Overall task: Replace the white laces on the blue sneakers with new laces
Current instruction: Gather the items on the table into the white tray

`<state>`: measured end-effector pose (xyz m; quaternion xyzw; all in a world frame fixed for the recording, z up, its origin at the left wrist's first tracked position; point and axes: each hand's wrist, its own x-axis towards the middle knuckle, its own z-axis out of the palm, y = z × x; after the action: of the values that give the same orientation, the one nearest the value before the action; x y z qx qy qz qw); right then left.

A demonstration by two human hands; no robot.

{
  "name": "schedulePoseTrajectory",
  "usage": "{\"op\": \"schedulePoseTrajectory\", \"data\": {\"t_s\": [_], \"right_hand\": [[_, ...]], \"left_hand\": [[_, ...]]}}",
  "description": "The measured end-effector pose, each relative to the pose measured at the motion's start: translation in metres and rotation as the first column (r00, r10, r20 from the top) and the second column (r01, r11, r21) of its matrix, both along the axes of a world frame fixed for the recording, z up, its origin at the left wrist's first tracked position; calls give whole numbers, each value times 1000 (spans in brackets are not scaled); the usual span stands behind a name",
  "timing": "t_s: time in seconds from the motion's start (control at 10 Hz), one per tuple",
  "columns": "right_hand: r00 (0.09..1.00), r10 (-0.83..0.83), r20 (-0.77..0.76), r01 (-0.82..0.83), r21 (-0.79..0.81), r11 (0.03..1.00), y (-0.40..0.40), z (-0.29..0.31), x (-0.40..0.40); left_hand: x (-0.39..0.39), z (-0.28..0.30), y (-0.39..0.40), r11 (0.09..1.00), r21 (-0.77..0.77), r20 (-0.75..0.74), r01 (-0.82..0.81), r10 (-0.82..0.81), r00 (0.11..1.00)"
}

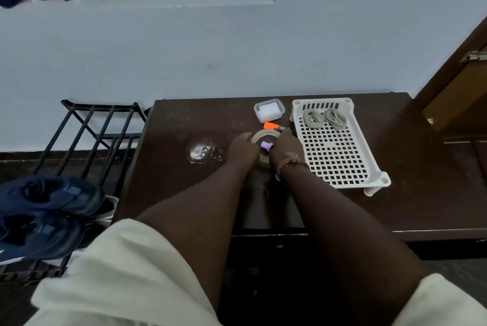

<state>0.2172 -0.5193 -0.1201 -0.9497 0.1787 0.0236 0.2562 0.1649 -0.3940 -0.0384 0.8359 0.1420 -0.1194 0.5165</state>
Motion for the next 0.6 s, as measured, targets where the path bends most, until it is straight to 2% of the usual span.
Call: {"op": "schedulePoseTrajectory", "data": {"t_s": [0.1, 0.2, 0.3, 0.4, 0.5, 0.6], "right_hand": [[997, -37, 73, 37, 13, 999, -11, -1, 14], [992, -76, 104, 71, 58, 996, -23, 27, 0], [985, -104, 139, 97, 53, 994, -28, 87, -34], [971, -198, 132, 195, 36, 980, -55, 105, -46], [957, -274, 99, 271, 41, 962, -85, 101, -48], [952, -304, 43, 301, 54, 952, -104, 92, -48]], "left_hand": [[0, 10, -1, 1000, -7, 42, -19, 19, 999], [1, 23, -10, 999, -44, 92, -19, 23, 995], [5, 27, -29, 996, -86, 123, 13, -3, 992], [-1, 38, -59, 995, -58, 158, 82, -72, 985], [-6, 39, -86, 986, -60, 124, 154, -146, 982], [-7, 31, -102, 977, 12, 67, 215, -215, 974]]}}
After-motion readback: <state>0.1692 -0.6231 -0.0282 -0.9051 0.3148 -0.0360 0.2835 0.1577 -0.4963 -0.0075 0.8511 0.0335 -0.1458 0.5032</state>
